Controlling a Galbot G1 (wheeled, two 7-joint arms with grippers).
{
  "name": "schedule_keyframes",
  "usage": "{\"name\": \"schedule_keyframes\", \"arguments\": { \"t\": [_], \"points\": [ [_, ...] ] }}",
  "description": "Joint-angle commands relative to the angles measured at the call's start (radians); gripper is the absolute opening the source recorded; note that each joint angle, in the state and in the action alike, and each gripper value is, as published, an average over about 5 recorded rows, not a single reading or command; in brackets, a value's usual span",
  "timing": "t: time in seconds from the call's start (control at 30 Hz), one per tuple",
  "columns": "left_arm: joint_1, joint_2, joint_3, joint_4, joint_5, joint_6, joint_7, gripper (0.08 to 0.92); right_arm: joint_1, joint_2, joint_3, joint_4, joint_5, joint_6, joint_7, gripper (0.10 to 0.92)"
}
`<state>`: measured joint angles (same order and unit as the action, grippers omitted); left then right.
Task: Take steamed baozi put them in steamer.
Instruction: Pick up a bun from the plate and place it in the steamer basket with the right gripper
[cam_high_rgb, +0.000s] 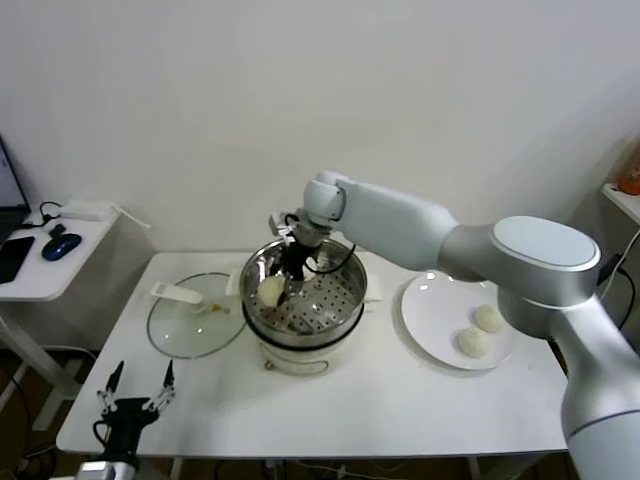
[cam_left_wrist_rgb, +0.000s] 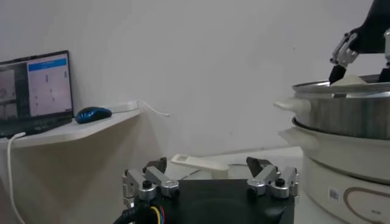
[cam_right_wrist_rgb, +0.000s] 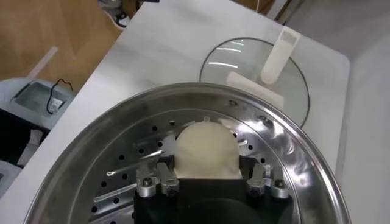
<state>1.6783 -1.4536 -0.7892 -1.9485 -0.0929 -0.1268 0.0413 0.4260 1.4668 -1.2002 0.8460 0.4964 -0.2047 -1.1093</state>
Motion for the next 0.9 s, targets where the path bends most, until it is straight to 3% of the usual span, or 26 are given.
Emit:
{"name": "schedule_keyframes", "arguments": {
  "t": [0.03,0.8,0.9],
  "points": [
    [0.002,0.001,0.001,0.003,0.001,-0.003,0.0,0.823,-0.021,0.018,0.012,-0.023,-0.028,0.0,0.001,0.686],
    [0.005,0.002,0.002,0.009,0.001,-0.009,0.0,0.823,-0.039,0.028,0.034,-0.054,-0.074,0.013,0.006,0.688],
    [0.006,0.001,0.002,0.011,0.001,-0.01,0.0,0.823,-0.039,0.026,0.033,-0.052,-0.084,0.02,0.005,0.718]
  ]
}}
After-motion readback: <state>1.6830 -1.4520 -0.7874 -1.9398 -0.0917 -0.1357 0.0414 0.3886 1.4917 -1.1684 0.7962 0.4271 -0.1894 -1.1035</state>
